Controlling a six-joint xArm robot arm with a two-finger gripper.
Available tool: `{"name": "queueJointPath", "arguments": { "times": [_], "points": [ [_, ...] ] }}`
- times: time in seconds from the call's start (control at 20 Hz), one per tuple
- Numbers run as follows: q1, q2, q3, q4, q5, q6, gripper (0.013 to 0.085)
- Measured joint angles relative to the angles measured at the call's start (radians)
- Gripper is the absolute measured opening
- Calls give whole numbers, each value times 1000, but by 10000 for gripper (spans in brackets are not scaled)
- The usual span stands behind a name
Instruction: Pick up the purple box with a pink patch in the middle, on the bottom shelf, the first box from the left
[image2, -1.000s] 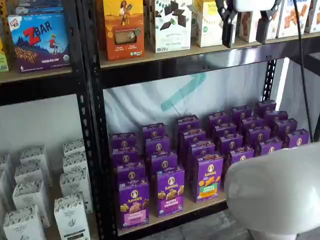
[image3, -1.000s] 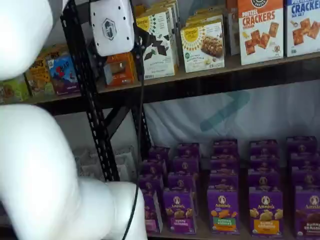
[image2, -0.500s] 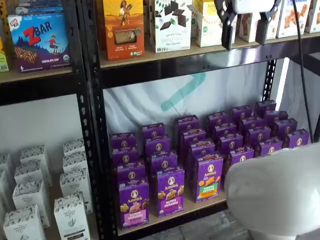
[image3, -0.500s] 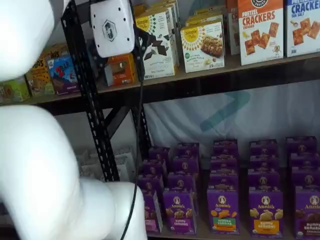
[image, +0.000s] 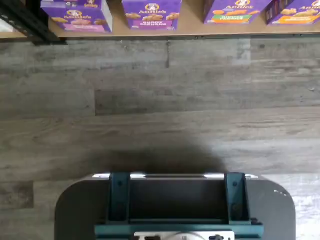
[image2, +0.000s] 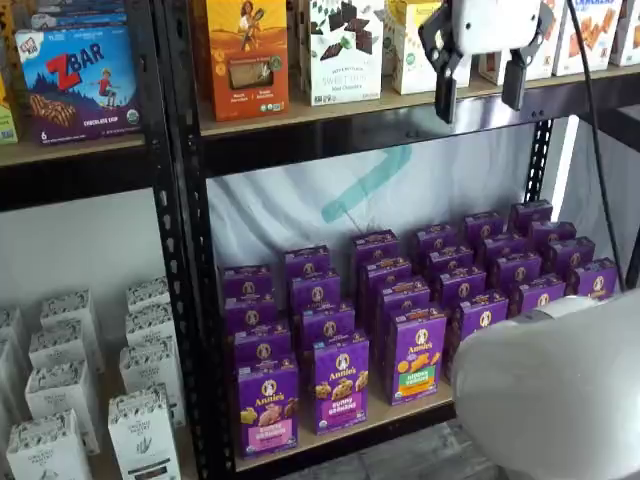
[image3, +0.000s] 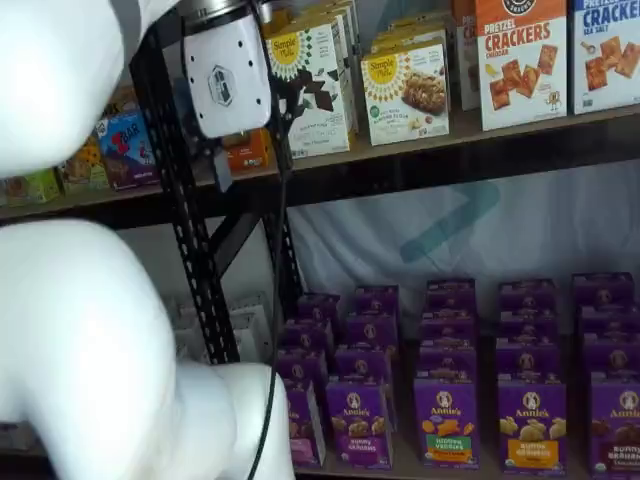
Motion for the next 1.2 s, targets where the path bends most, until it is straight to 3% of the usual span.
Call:
{"name": "queueJointPath", "arguments": {
  "times": [0.95,1.2],
  "points": [
    [2,-43,268,71,-239,18,850],
    [22,-43,361,75,-329,33,850]
  ]
}}
